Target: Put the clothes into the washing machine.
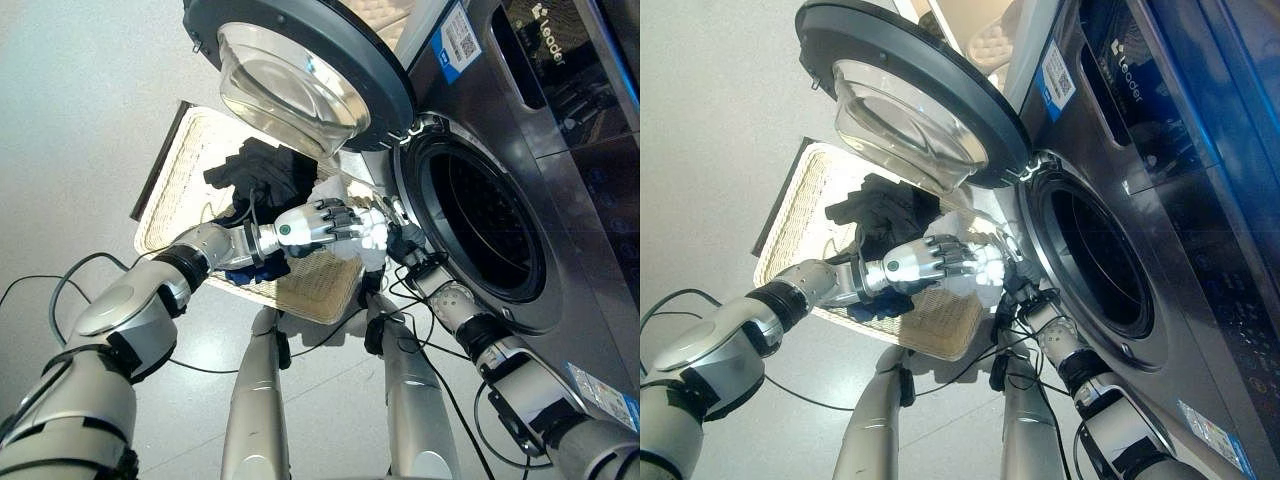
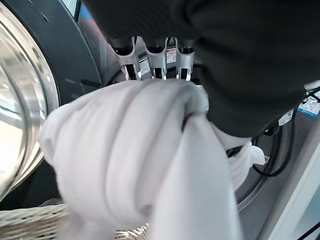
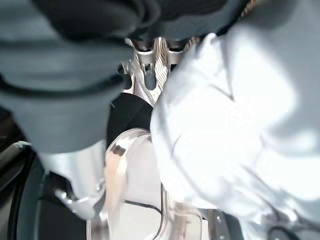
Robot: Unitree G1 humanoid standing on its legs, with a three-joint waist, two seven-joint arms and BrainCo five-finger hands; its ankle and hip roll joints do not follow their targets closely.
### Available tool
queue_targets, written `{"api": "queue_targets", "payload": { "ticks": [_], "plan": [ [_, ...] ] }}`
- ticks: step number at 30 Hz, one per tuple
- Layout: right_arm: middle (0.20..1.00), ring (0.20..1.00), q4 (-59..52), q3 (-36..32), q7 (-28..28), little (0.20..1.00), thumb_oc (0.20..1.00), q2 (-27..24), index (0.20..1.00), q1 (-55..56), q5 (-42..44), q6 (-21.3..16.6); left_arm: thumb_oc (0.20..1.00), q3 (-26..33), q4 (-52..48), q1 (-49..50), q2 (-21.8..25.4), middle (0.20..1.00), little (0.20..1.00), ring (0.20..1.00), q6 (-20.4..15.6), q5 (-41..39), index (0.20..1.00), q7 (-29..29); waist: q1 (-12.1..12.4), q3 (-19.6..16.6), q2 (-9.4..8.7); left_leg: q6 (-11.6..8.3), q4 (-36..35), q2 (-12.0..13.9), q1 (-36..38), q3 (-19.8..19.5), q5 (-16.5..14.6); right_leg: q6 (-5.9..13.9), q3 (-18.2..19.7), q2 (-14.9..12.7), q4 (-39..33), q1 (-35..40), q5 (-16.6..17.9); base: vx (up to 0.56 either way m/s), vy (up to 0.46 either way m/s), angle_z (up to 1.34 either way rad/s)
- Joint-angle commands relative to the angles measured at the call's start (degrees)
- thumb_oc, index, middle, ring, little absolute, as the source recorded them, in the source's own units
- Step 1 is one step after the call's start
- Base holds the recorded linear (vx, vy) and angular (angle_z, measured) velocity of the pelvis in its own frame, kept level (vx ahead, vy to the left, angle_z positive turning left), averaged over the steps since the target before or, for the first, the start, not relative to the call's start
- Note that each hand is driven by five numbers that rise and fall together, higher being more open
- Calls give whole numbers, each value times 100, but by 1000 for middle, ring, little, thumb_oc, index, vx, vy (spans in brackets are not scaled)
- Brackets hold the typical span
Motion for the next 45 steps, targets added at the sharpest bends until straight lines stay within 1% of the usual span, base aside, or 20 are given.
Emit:
{"api": "queue_targets", "payload": {
  "ticks": [1,4,5,6,7,8,9,11,12,13,16,21,23,25,31,40,41,43,44,45],
  "plan": [
    [1000,1000,-170,-197,65,1000,1000,-88,1000,-282,102,-104,200,218,-448,52,-268,200,200,200,-435,355,200,385,11,-140,342,-53,-47,-369,-252,204,-44,804,-267,-4,76,90,-108,0,0,0],
    [1000,1000,-97,-170,33,1000,1000,-29,1000,-360,-2,-128,200,184,-408,38,-381,200,200,200,-500,519,200,464,8,-140,322,-46,-44,-369,-251,183,-50,809,-245,15,71,93,-101,0,0,0],
    [928,928,-69,-150,16,928,928,-2,928,-391,-105,-145,200,158,-417,13,-426,200,200,200,-525,558,200,471,7,-140,316,-42,-49,-376,-247,177,-53,809,-239,27,66,95,-99,0,0,0],
    [928,928,-69,-150,16,928,928,-2,928,-391,-105,-145,200,158,-417,13,-426,200,200,200,-525,558,200,471,7,-140,316,-42,-49,-376,-247,177,-53,809,-239,27,66,95,-99,0,0,0],
    [325,325,-42,-134,-48,325,325,17,325,-426,-215,-145,200,145,-404,10,-470,200,200,200,-506,550,200,479,4,-140,316,-40,-37,-376,-257,166,-60,807,-226,31,80,77,-101,0,0,0],
    [200,200,-36,-129,-51,200,200,22,200,-431,-241,-143,200,148,-407,7,-478,200,200,200,-499,538,200,470,4,-140,316,-38,-36,-374,-260,164,-61,806,-223,30,84,72,-101,0,0,0],
    [200,200,15,-103,53,200,200,33,200,-456,-457,-7,200,163,-405,0,-523,200,200,200,-441,439,200,395,4,-140,313,-41,-5,-377,-292,143,-69,806,-213,27,116,40,-105,0,0,0],
    [200,200,30,-87,92,200,200,34,200,-463,-530,50,200,169,-395,-8,-534,200,200,200,-432,418,200,379,3,-140,310,-41,0,-378,-296,140,-69,805,-212,28,118,38,-105,0,0,0],
    [580,580,46,-59,128,580,580,36,580,-476,-703,141,200,180,-381,-14,-552,200,200,200,-403,379,200,348,2,-140,304,-41,7,-380,-304,135,-69,805,-210,30,121,32,-102,0,0,0],
    [1000,1000,38,28,46,1000,1000,31,1000,-505,-1127,243,200,214,-366,-1,-595,200,200,200,-315,315,200,310,0,-140,293,-43,7,-391,-306,134,-66,800,-207,38,115,26,-96,0,0,0],
    [1000,1000,85,169,-17,1000,1000,-52,1000,-538,-1830,394,200,314,-317,46,-584,200,200,200,-205,201,200,329,21,-140,280,-59,11,-392,-253,145,-97,796,-219,40,95,101,-137,0,0,0],
    [1000,1000,322,366,489,1000,1000,-305,1000,-614,-2896,810,200,577,-158,90,-508,200,200,200,-57,48,200,503,49,-140,267,-63,35,-399,-307,127,-55,763,-227,46,105,61,-111,0,0,0],
    [1000,1000,413,470,723,1000,1000,-454,1000,-639,-3251,912,200,674,-100,102,-447,200,200,200,-34,-50,200,598,66,-140,266,-66,38,-397,-308,122,-44,753,-241,35,111,62,-113,0,0,0],
    [1000,1000,490,514,909,1000,1000,-565,1000,-631,-3404,888,200,731,-63,121,-390,200,200,200,-38,-66,200,652,76,-140,260,-71,66,-394,-321,111,-47,750,-248,27,137,50,-115,0,0,0],
    [1000,1000,276,531,1370,1000,1000,-780,1000,-551,-3152,839,200,818,-72,185,-246,200,200,200,7,-193,200,565,70,-140,242,-87,83,-403,-338,88,-44,743,-257,30,151,44,-131,0,0,0],
    [1000,1000,5,372,1680,1000,1000,-924,1000,-430,-2414,740,200,857,4,243,-121,200,200,200,124,-439,200,382,40,-140,237,-95,74,-377,-350,119,-38,746,-266,29,166,26,-148,0,0,0],
    [1000,1000,-37,349,1724,1000,1000,-938,1000,-411,-2308,769,200,855,-8,240,-102,200,200,200,136,-471,200,343,36,-140,233,-99,84,-373,-356,120,-43,747,-261,31,176,19,-154,0,0,0],
    [1000,1000,-92,253,2079,1000,1000,-987,1000,-317,-2000,956,200,856,39,266,-29,200,200,200,129,-472,200,345,20,-140,228,-105,96,-371,-368,112,-58,754,-246,35,182,8,-162,0,0,0],
    [1000,1000,-92,253,2079,1000,1000,-987,1000,-317,-2000,956,200,856,39,266,-29,200,200,200,129,-472,200,345,20,-140,228,-105,96,-371,-368,112,-58,754,-246,35,182,8,-162,0,0,0],
    [1000,1000,-24,245,2181,1000,1000,-1001,1000,-317,-2323,1109,200,855,85,272,-17,200,200,200,124,-454,200,416,18,-140,235,-110,103,-361,-385,119,-63,761,-245,27,201,-14,-169,0,0,0]
  ]
}}
